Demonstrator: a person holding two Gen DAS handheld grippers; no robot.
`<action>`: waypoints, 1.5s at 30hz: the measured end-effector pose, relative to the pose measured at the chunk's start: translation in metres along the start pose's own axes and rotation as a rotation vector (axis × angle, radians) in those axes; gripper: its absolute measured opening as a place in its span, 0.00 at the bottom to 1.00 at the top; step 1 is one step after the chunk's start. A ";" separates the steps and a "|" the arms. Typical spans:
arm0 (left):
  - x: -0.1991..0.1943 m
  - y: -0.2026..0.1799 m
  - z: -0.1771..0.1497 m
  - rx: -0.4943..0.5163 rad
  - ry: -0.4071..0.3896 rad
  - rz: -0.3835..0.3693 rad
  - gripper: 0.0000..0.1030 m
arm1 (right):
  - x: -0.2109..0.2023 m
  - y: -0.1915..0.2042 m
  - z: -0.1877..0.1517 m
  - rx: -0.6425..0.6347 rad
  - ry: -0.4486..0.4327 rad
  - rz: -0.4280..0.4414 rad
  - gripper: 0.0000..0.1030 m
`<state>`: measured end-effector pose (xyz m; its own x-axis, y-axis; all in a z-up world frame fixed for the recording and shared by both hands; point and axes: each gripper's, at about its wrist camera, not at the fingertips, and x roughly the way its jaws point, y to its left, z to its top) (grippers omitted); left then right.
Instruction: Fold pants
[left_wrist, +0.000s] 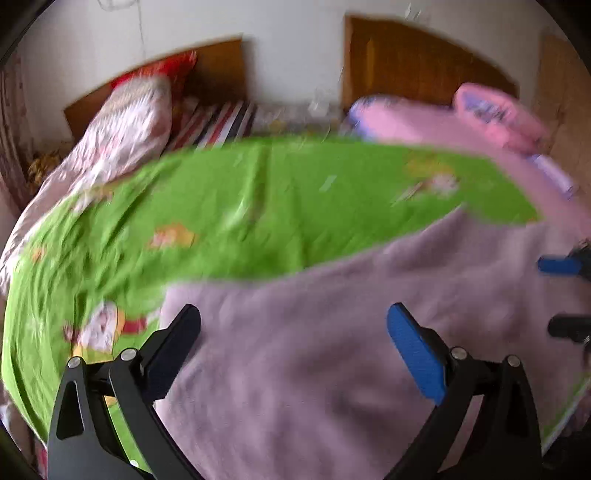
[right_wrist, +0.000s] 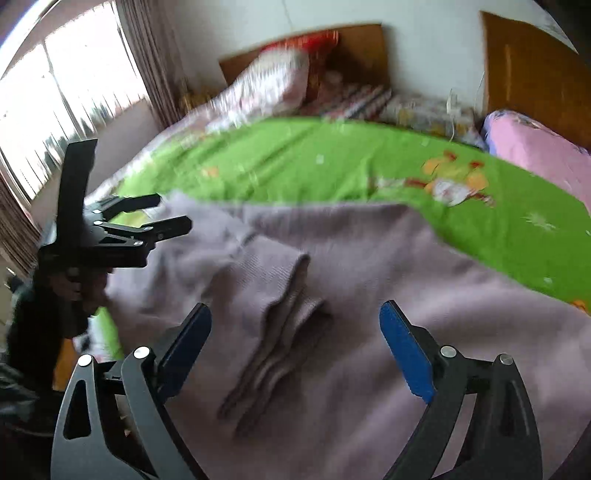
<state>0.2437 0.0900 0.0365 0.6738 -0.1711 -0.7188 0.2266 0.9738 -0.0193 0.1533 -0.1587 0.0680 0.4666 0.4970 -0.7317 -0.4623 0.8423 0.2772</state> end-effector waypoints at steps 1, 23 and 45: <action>-0.008 -0.008 0.010 0.003 -0.025 -0.053 0.98 | -0.019 -0.004 -0.007 0.014 -0.026 0.017 0.87; 0.161 -0.248 0.056 0.387 0.236 -0.532 0.98 | -0.073 -0.075 -0.126 0.187 0.058 -0.044 0.87; 0.148 -0.152 0.047 0.329 0.229 -0.040 0.99 | 0.002 -0.014 -0.065 0.040 0.157 0.098 0.89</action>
<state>0.3424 -0.0902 -0.0340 0.4943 -0.1341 -0.8589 0.4877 0.8607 0.1463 0.1118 -0.1834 0.0216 0.2960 0.5413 -0.7870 -0.4682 0.8004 0.3744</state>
